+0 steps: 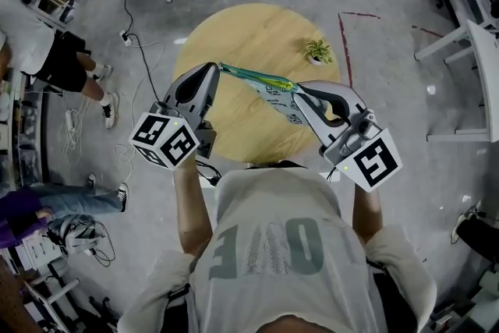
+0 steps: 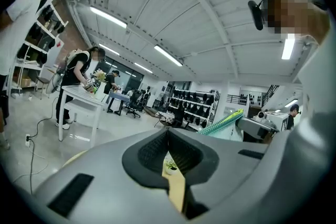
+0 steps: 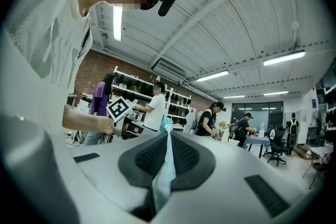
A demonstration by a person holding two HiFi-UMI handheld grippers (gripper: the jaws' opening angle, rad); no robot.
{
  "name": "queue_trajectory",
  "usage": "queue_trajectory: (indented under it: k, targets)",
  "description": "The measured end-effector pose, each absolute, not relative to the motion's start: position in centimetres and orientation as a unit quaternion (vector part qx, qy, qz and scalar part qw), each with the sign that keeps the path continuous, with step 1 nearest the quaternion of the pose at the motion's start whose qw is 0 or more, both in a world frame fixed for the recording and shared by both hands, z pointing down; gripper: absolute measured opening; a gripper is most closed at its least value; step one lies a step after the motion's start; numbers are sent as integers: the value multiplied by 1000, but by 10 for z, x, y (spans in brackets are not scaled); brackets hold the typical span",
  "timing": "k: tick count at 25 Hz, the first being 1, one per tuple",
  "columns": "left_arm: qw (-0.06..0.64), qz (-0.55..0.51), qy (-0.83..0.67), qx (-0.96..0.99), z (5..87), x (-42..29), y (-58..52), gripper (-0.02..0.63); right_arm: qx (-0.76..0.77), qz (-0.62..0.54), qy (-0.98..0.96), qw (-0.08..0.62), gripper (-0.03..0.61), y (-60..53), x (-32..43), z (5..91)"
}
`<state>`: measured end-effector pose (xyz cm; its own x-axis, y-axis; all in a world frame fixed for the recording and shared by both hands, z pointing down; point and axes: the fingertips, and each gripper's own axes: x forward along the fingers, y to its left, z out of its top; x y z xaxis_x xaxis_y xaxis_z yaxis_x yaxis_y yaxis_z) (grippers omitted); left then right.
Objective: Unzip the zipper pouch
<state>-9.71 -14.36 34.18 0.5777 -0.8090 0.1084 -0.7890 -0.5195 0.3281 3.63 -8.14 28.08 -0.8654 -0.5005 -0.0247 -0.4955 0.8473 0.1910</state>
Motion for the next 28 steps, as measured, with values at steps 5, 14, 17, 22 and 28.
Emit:
queue_trajectory:
  k: [5,14,17,22,28]
  targets:
    - [174,-24,-460,870,348,-96,-146,26,259,-92,-961,19,31,-80,35,287]
    - [106,4,-522,847,344,-108,-155,41,262,-97,-960,17,31,-88,30,279]
    - [86,11,-546,833,336,-131,-156,57,270,-100,-957,30,31,-96,17,278]
    - [97,-25,-571,815,333,-142,-147,56,260,-86,-961,42,31,-105,19,291]
    - [91,-70,-577,808,322,-173,-130,54,236,-49,-968,61,31,-109,-13,312]
